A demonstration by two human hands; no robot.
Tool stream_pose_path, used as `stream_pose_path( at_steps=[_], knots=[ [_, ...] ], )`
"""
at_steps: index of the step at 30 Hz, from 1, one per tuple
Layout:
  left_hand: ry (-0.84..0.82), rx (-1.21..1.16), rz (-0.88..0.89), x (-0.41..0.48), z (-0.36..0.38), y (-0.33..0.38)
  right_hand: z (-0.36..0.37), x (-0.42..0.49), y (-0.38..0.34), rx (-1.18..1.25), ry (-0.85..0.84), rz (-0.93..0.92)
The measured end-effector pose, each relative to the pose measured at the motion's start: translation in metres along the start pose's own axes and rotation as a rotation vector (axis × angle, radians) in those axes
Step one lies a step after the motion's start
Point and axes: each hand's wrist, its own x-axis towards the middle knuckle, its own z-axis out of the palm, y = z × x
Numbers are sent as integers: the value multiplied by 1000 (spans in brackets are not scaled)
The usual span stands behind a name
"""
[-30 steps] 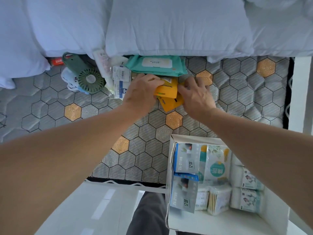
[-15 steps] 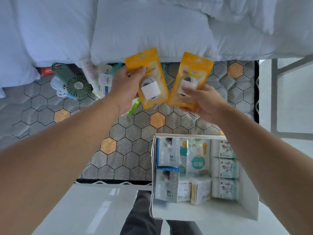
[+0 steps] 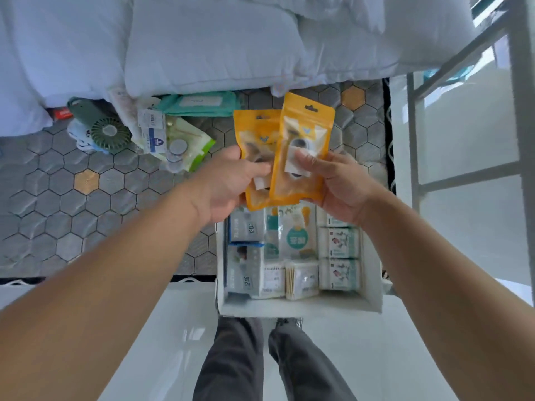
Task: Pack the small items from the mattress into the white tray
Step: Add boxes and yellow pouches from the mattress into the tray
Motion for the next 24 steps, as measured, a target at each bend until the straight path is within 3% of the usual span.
stream_pose_path(
  at_steps=[5,14,18,24],
  knots=[
    [118,125,4,-29,13,-37,-26,-40,18,1,119,-83],
    [274,625,-9,-15,34,-98,-71,-88,66,-366,404,-16],
    [320,828,-36,-3,44,-102,-74,-87,91,-571,452,44],
    [420,995,58,10,45,-112,-65,-59,116,-796,530,71]
  ],
)
